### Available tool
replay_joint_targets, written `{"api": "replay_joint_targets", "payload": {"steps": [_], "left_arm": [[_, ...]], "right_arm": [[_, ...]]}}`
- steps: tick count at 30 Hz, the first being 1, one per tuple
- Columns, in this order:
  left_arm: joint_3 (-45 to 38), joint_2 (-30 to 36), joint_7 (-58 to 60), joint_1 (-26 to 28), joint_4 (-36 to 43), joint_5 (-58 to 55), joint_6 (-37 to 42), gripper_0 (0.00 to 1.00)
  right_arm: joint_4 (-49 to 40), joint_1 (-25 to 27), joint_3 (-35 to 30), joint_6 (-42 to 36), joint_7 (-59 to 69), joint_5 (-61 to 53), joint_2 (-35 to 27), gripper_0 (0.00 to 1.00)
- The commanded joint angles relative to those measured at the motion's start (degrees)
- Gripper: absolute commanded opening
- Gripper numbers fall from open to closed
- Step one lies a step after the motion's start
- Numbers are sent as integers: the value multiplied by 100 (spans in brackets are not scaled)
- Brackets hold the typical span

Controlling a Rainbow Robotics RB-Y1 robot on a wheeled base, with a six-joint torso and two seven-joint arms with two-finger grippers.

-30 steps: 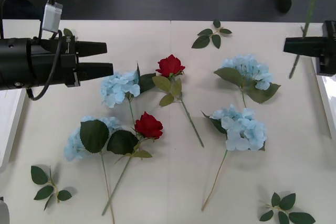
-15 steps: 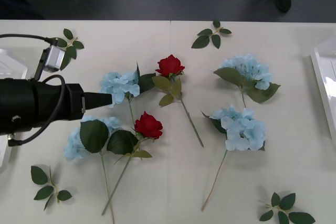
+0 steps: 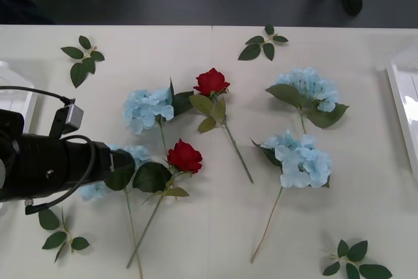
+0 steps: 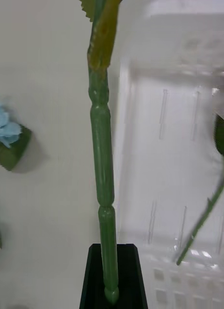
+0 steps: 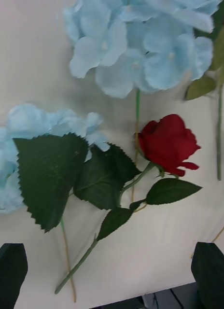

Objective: Put the red flowers into the right box and the blue flowers into the left box

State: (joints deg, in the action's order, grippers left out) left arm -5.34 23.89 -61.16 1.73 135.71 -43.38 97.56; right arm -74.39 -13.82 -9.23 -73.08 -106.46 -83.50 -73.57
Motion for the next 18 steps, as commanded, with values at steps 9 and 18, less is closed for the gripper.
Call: {"api": "replay_joint_targets", "payload": {"steps": [9,18], "left_arm": [[798,45,201,3,176,1578,835,100],[1800,45,209,126,-9,2773,914,100]], "right_arm": [[566,274,-44,936,468,1284,-201,0],[504,1013,0,1797,503,1416,-122,0]]}}
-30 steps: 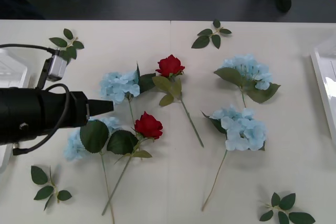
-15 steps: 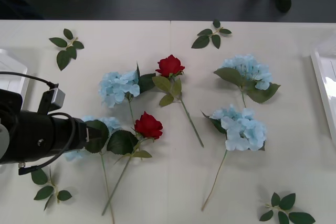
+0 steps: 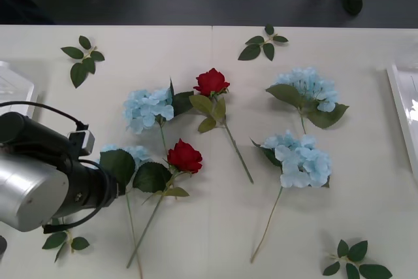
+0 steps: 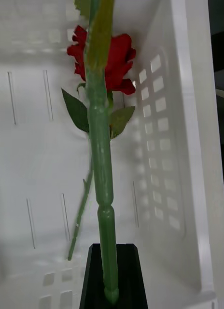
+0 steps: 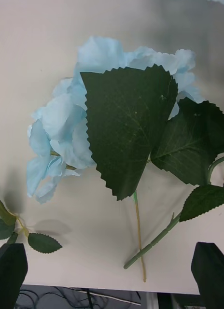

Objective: Put the red flowers into the right box and the blue flowers into the left box

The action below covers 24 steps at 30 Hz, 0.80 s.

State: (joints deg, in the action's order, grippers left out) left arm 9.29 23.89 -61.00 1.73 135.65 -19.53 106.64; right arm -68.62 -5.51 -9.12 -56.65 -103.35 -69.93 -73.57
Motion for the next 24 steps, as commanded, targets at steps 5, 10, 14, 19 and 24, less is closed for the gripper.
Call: {"api": "replay_joint_targets", "payload": {"steps": [5,10,14,19,24], "left_arm": [[724,45,194,223,-197,784,-117,100],[943,45,194,363,-549,1065,-504,100],[987,19,194,460,-874,1074,-943,100],[987,-104,185,636,-1138,1092,-1453,100],[996,-254,168,794,-1261,1092,-1725,100]], "right_arm": [[-117,287,-11,268,210,112,-43,0],[-161,296,-11,286,227,147,10,0],[-178,296,-11,286,271,164,36,1],[-231,296,-11,356,315,191,54,64],[-319,296,-11,505,385,235,98,64]]}}
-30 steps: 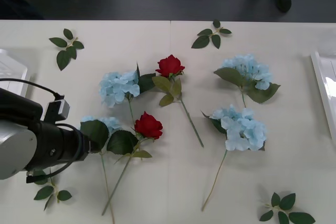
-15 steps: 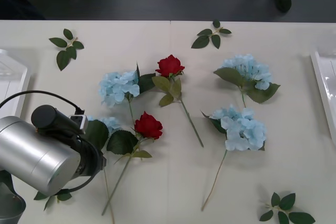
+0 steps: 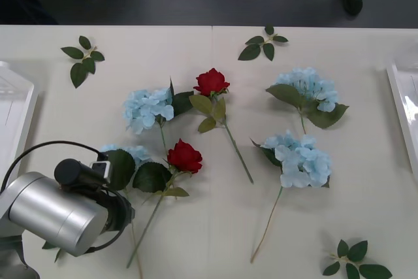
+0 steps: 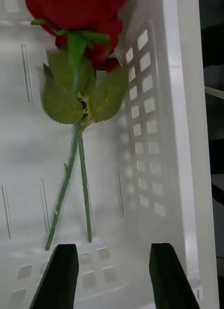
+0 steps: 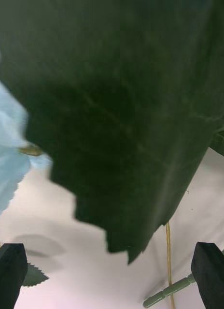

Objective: Put the red flowers into the right box and the blue flowers into the left box

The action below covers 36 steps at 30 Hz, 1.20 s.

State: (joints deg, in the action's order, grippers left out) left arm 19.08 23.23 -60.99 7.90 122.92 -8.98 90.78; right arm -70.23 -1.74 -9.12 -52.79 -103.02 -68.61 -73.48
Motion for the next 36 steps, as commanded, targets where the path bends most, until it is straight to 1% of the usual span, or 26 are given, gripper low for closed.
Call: {"api": "replay_joint_targets", "payload": {"steps": [1,6,9,11,14,17,19,23,26,29,30,31,32,33,34,35,36], "left_arm": [[16,-213,167,195,-5,36,-157,100],[69,-363,140,256,-102,89,-271,100],[139,-398,140,248,-242,151,-403,100],[157,-415,140,256,-304,186,-456,100],[157,-451,131,248,-409,239,-561,100],[148,-468,123,239,-489,300,-588,100],[157,-495,123,239,-515,326,-596,100],[201,-547,114,230,-638,406,-675,100],[219,-591,114,212,-691,441,-693,100],[219,-626,105,204,-735,450,-684,100],[219,-635,105,195,-752,450,-693,95],[219,-644,105,186,-770,458,-693,84],[219,-644,105,177,-796,450,-693,62],[210,-644,105,168,-805,450,-693,48],[227,-644,96,160,-823,450,-693,19],[236,-644,96,151,-831,450,-693,3],[236,-644,96,151,-831,450,-693,0]], "right_arm": [[-166,-81,-11,128,362,102,88,64],[-307,-81,-11,234,371,75,167,64],[-597,-81,-55,199,371,31,167,64],[-755,-81,-152,40,388,-4,176,64],[-1203,-125,-451,-504,450,-48,273,64],[-1695,-292,-530,-918,529,-100,396,64],[-1933,-379,-530,-1049,634,-92,528,65],[-2680,-643,-442,-1331,1496,23,985,64],[-3093,-678,-249,-1348,1821,84,1064,65],[-3453,-757,77,-1339,2278,154,1073,64],[-3567,-801,208,-1339,2462,181,1073,64],[-3629,-828,296,-1339,2568,207,1090,64],[-3726,-863,419,-1331,2708,251,1117,64],[-3761,-889,463,-1339,2770,260,1125,64],[-3840,-916,578,-1339,2937,304,1125,64],[-3910,-968,701,-1339,3113,348,1125,64],[-3937,-995,762,-1339,3209,365,1125,64]]}}
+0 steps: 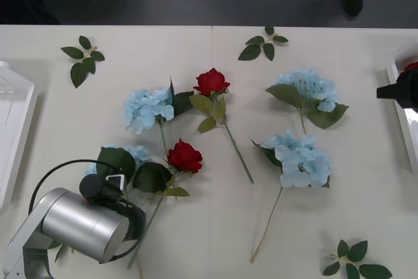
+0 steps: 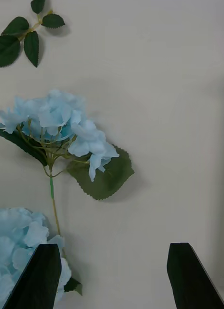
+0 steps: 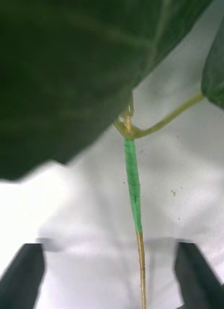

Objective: Put the red flowers into the right box and the blue flowers into the left box

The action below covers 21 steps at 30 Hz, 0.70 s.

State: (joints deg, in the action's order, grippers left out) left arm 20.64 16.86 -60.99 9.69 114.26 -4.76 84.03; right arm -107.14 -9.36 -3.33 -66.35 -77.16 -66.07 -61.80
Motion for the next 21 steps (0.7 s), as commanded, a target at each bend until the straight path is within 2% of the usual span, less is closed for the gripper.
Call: {"api": "replay_joint_targets", "payload": {"steps": [1,12,21], "left_arm": [[81,-7,88,-38,26,28,-18,0],[89,2,26,-46,149,37,-80,0],[-253,353,70,77,1265,-16,-168,0]], "right_arm": [[-299,-294,324,17,843,165,-42,65],[-334,-734,1159,87,1897,718,248,64],[-325,-980,2126,96,2776,2160,942,64]]}}
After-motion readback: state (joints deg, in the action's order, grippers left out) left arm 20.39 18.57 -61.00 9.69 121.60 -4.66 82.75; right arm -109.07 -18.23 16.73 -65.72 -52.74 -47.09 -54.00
